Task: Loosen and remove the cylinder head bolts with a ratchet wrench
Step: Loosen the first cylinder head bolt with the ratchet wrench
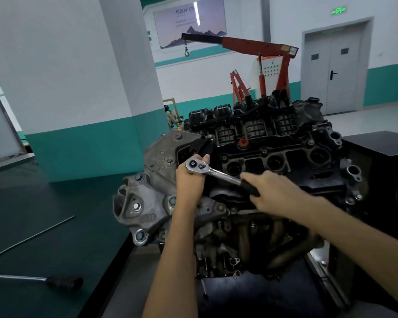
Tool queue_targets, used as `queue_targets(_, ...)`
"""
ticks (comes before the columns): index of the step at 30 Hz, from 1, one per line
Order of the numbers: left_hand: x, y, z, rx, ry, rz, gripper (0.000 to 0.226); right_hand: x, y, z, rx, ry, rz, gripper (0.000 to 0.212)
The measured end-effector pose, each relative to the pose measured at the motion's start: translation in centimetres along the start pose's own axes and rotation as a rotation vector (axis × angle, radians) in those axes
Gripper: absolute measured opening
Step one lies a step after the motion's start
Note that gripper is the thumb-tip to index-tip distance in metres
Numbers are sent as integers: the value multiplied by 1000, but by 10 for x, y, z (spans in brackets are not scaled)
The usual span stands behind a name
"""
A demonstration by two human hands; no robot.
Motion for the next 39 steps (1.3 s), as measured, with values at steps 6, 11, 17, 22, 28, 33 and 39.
queue_targets(6,5,1,1,17,54,37,47,11,15,-8,-197,59,109,28)
queue_targets(11,3,0,1,48,24,76,41,-38,-77,-49,509,-206,167,29)
queue_targets(17,2,2,1,77,-1,95,40,-34,-102,-69,653,-261,235,34)
queue_targets(22,7,0,-2,61,21,14,44,-17,-31,-17,297,-70,52,31)
queue_targets(28,4,2,-2,-1,44,20,48,23,30,-8,-305,141,69,30)
queue_targets(33,5,2,0,83,26,90,47,-31,-45,-34,263,-103,144,26)
queue_targets(39,3,5,0,144,-18,117,44,-34,-107,-82,674,-224,223,25)
Point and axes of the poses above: each hand's wrist, its own x-axis towards the middle knuckle, its own y-axis out of the back of the hand, z = x × y, the point moved 4 cm from there along x, towards the middle knuckle, and after that the axes turned 14 degrees about x, right-handed, at the moved point
